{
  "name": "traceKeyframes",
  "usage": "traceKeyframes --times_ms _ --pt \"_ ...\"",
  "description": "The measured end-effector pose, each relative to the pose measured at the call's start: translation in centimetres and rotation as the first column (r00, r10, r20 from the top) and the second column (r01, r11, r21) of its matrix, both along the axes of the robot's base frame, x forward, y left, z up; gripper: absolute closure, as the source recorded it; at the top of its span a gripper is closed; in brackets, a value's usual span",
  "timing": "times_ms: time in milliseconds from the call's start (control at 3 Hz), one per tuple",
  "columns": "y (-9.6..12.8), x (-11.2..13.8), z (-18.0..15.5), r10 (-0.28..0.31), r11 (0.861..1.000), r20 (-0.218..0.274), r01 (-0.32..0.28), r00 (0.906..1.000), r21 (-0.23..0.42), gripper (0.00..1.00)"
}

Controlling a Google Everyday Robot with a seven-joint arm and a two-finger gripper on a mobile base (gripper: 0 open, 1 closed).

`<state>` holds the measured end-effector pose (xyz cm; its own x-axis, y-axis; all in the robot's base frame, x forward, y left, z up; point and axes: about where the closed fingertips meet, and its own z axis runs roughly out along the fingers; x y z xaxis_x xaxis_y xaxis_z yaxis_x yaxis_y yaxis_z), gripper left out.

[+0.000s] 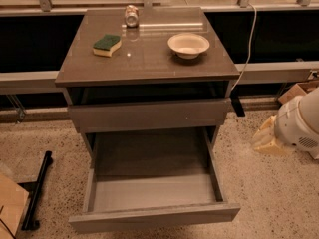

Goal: Close middle drawer

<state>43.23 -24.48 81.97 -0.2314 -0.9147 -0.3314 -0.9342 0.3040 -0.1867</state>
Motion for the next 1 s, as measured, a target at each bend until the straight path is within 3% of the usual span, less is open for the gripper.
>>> traceKeyframes --times_ms 333,667,1000 --pt "0.1 0.3 -0.1 -0.004 1.0 0.016 0.004 0.9999 0.0 1.0" --pt "1.3 -0.4 -2.8 0.017 1.0 -0.056 -0.019 0.9983 -0.021 1.0" --pt "1.8 -2.1 -7.7 0.02 1.0 -0.154 -0.019 0.9878 0.007 1.0"
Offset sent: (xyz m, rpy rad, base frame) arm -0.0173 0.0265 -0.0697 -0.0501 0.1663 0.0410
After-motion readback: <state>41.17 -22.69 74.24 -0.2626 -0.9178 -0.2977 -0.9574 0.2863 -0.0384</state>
